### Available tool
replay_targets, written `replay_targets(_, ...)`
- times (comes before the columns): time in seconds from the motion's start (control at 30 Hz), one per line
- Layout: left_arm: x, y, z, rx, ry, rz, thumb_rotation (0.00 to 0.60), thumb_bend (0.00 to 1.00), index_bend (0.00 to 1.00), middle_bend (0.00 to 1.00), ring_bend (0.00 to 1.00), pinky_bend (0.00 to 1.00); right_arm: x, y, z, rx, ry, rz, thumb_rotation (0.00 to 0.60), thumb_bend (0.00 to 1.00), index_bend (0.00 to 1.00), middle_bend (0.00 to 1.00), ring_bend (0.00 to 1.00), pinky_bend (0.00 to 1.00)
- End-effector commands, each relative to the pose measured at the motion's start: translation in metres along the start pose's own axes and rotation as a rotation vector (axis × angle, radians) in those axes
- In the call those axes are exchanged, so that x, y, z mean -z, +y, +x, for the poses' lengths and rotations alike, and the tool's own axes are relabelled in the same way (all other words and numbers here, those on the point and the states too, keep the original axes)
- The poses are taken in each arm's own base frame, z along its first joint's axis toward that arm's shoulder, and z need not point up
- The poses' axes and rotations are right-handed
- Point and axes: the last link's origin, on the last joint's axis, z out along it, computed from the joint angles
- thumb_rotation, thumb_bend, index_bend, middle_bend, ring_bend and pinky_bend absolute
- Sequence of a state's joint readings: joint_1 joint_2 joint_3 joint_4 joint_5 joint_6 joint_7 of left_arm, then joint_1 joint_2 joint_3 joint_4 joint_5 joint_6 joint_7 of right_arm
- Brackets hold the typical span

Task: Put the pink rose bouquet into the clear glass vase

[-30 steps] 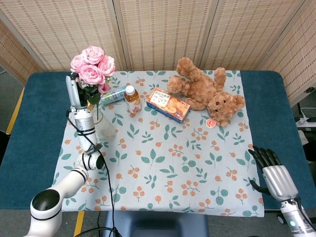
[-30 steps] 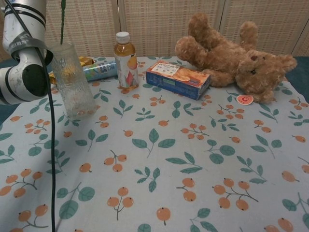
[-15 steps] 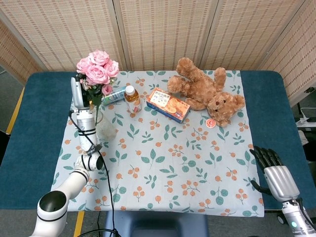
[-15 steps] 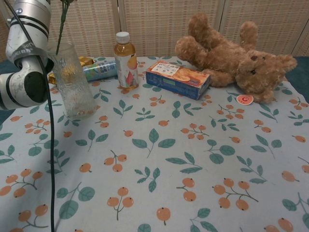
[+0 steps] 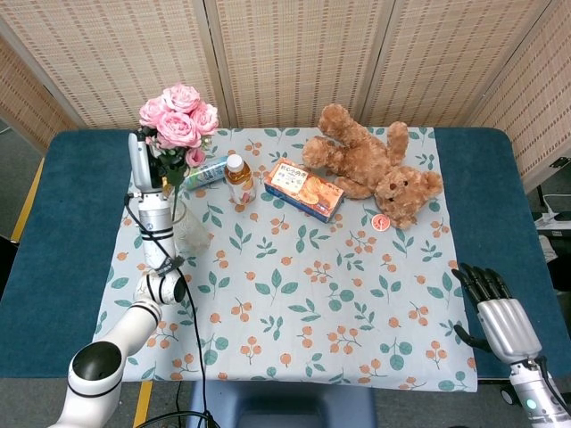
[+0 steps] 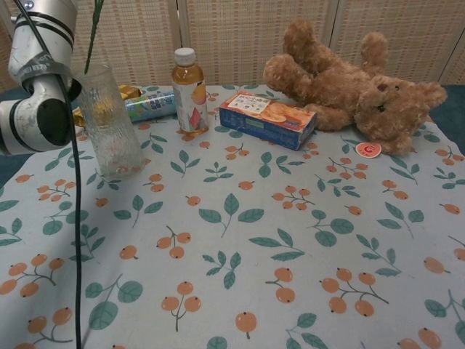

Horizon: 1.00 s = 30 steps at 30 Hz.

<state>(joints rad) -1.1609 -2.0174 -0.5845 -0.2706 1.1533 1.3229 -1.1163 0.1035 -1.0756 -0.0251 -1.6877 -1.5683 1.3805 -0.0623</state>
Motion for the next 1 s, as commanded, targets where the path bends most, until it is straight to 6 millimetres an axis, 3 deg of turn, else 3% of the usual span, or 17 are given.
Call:
replay_targets(0.03,0.0,-0.005,0.003,-0.006,-0.003,0.024,0.6,0.81,0.75,0.82,0.54,0.25,0.001,0.0,0.0,0.0,0.0,0.001,0.6,0.17,0.0,0.0,0.0,0.0)
replay_targets(0.63,-0.01,-0.007,-0.004,-0.005,-0.042,0.052,0.6,0.8,0.75,0.81,0.53,0.25,-0.002,0.002,0.0,0.005,0.001,-0.021,0.6,0.17,0.0,0.0,0.0,0.0)
replay_targets(1.0,0.003,-0.025,0.009,-0.002,-0.033,0.122,0.6,0.81,0.75,0.81,0.52,0.26,-0.004,0.002,-0.003,0.014,-0.015,-0.029,0.6,0.17,0.0,0.0,0.0,0.0)
